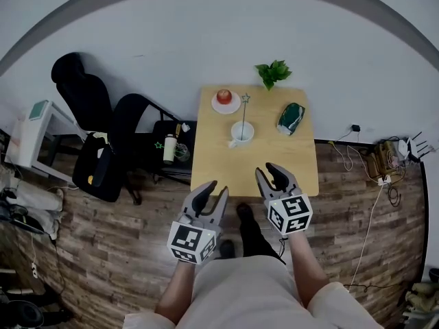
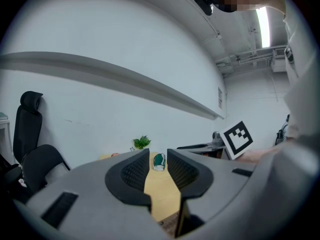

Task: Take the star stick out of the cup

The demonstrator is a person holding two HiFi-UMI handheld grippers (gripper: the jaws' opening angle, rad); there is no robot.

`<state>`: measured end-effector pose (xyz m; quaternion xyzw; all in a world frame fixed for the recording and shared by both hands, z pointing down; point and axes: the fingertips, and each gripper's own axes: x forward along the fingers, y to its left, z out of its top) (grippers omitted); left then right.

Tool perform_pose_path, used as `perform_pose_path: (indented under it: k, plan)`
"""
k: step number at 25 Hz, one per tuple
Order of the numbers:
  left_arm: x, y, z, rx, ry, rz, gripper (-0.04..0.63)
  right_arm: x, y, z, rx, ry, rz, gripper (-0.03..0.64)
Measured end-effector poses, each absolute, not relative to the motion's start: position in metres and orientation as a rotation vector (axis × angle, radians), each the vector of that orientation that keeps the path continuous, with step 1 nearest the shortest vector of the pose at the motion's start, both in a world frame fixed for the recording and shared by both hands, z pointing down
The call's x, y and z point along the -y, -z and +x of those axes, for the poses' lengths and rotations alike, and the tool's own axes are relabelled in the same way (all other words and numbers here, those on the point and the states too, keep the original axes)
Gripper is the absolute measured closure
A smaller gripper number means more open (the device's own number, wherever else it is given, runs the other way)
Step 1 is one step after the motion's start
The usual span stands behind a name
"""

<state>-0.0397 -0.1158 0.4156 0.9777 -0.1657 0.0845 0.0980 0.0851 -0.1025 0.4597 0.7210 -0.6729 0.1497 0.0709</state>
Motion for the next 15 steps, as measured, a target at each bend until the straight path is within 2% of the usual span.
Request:
perform_pose_path:
  k: [15]
  plan:
    - [0.201,-0.427,0.025,0.673,-0.301,2.840,0.506,0.228,-0.526,0.176,2.047,-0.573,2.047,0.495]
